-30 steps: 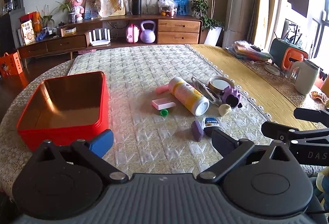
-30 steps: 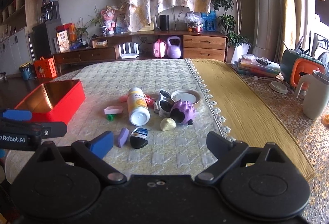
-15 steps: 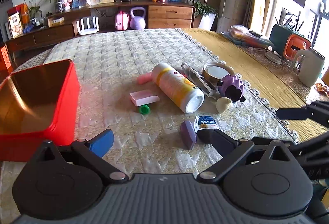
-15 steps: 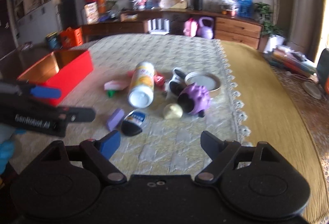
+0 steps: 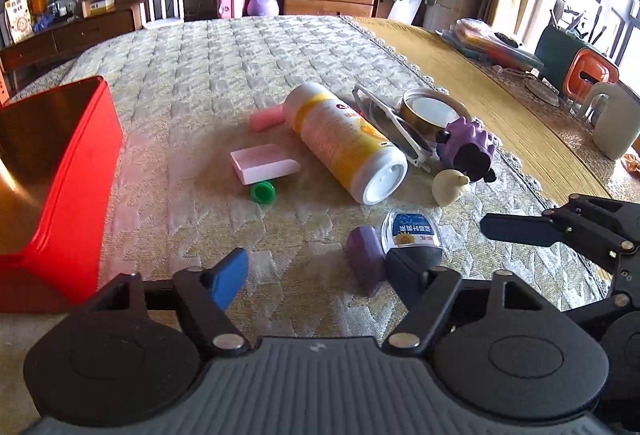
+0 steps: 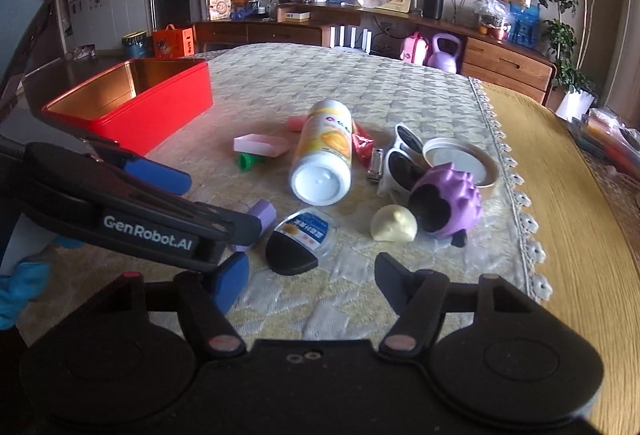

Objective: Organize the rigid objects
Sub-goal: 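Grasp the lavender eraser with the left tool while the right tool grasps the blue-labelled round tin, then release the eraser into the red tin box with the left tool while the right tool drops the round tin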

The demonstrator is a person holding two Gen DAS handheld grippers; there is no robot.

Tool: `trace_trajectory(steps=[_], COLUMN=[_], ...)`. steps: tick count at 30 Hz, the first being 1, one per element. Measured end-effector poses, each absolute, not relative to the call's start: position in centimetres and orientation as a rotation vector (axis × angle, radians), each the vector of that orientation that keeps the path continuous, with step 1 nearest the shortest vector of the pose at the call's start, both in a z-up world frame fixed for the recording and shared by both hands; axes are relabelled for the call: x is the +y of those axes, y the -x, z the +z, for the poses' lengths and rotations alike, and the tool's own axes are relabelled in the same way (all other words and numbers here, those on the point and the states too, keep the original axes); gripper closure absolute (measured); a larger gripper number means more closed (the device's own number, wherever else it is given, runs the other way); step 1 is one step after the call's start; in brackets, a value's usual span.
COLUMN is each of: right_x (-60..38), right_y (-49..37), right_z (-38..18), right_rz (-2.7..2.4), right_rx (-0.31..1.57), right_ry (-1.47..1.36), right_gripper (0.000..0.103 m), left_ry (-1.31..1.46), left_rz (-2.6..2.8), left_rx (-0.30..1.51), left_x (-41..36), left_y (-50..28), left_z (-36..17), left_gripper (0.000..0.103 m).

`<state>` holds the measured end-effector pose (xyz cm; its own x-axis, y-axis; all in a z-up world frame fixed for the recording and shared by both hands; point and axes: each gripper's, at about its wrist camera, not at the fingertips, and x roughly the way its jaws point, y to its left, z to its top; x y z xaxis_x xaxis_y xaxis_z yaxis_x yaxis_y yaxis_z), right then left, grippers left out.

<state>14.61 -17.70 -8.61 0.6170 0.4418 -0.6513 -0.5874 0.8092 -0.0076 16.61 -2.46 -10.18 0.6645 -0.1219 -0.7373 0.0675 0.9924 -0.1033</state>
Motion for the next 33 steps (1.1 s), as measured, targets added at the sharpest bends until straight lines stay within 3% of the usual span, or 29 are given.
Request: trace_trajectory(steps=[4, 7, 15, 33], right_x=[-17.4, -17.2, -16.9, -16.6], right_y=[-15.3, -15.8, -16.4, -13.8], right_z=[-9.1, -9.4, -9.6, -7.3], right_rz=[0.617, 0.625, 0.626, 0.582], right_rx=[0.693, 0.697, 0.682, 0.642], right_ry=[0.230, 0.237, 0.226, 0.244], right_gripper=[0.047, 0.054, 0.061, 0.063], left_ry=[0.069, 0.041, 0.017, 0.024], left_rz=[-0.126, -0.136, -0.143, -0.067], left_rx=[0.849, 0.849, 0.846, 0.840], left_x=[-2.5, -2.9, -2.9, -0.1], left_y=[-17.2, -17.6, -18.2, -16.1], left_z=[-10.3, -10.3, -10.2, -8.4], left_gripper=[0.036, 0.047, 0.086, 0.086])
